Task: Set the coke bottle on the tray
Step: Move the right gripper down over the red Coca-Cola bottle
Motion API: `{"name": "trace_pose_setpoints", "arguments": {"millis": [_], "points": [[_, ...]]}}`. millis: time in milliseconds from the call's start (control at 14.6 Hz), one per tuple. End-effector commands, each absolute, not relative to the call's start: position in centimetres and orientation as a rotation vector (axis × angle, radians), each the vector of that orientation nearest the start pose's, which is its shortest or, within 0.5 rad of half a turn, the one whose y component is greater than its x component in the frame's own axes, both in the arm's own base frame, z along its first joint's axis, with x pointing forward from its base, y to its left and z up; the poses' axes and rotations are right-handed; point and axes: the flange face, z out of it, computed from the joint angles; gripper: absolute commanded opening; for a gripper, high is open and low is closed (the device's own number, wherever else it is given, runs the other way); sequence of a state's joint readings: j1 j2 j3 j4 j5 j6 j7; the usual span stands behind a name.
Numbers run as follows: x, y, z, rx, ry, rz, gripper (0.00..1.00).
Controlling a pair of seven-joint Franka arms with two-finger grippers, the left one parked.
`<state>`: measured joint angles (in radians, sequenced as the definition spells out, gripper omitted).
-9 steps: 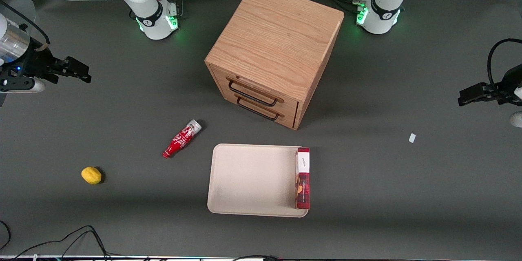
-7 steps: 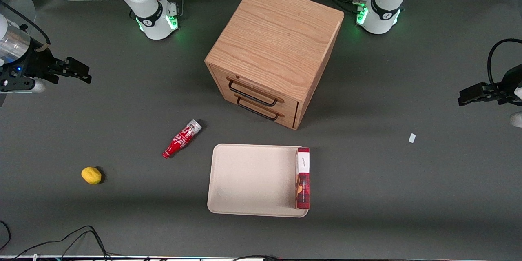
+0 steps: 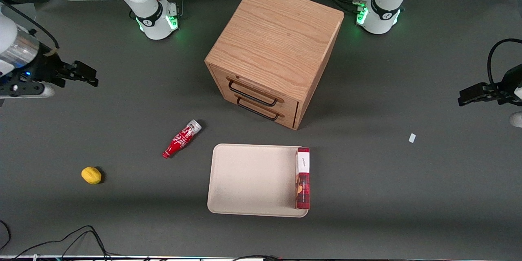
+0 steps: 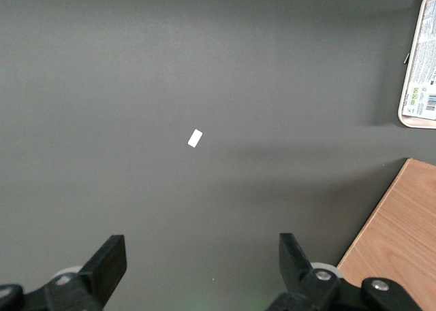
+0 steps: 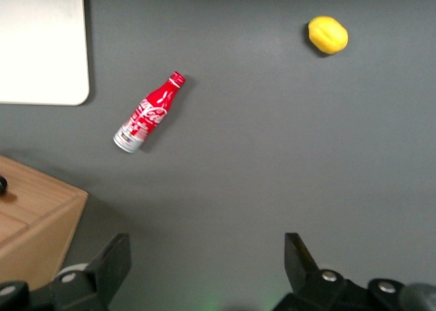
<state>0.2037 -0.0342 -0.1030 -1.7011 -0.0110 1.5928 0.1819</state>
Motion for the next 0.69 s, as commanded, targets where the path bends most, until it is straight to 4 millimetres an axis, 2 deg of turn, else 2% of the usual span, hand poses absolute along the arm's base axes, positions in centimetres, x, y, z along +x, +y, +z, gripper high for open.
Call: {"name": "trace_pose_setpoints", "arguments": {"millis": [0,137,275,481,618], "points": [[56.3,10.1,56.0,-3.123,0.354,0.136,1.00],[57.2,12.0,54.1,-3.059,0.558,0.145,1.00],[58.1,14.3,51.9,-3.033,0.667,0.137,1.00],[59.0,17.3,47.8,-2.985,0.880,0.146,1.00],[59.3,18.4,44.9,-2.947,0.996,0.126,1.00]]}}
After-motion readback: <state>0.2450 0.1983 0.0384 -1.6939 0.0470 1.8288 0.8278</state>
